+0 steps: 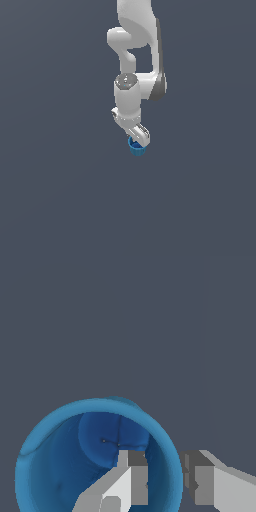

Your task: Pick up the object and move it to a goal position.

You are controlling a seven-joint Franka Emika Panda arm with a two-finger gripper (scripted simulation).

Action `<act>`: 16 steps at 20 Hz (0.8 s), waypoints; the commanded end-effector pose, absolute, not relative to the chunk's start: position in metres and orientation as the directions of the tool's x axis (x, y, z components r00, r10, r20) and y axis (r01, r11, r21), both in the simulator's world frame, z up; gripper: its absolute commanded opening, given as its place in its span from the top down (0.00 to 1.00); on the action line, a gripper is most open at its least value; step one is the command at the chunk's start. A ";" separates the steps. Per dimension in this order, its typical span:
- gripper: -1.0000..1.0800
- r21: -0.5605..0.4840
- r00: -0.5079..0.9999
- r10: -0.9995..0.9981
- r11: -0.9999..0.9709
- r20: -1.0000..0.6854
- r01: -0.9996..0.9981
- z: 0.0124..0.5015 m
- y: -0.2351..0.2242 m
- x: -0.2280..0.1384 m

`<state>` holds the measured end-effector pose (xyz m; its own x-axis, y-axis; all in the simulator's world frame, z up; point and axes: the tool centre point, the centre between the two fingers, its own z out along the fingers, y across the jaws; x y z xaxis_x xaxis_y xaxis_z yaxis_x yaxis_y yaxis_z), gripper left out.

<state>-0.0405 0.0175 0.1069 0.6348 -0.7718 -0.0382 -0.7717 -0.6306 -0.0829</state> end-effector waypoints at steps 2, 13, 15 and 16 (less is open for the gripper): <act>1.00 -0.084 0.635 -0.772 -0.631 -0.036 -0.771 0.126 0.035 -0.022; 1.00 -0.084 0.635 -0.772 -0.631 -0.036 -0.772 0.182 0.092 0.038; 1.00 -0.084 0.635 -0.772 -0.631 -0.036 -0.772 0.191 0.100 0.048; 1.00 -0.084 0.635 -0.772 -0.631 -0.037 -0.771 0.195 0.104 0.052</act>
<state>0.0446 0.0979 0.1869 0.6354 -0.7713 -0.0377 -0.7712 -0.6313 -0.0818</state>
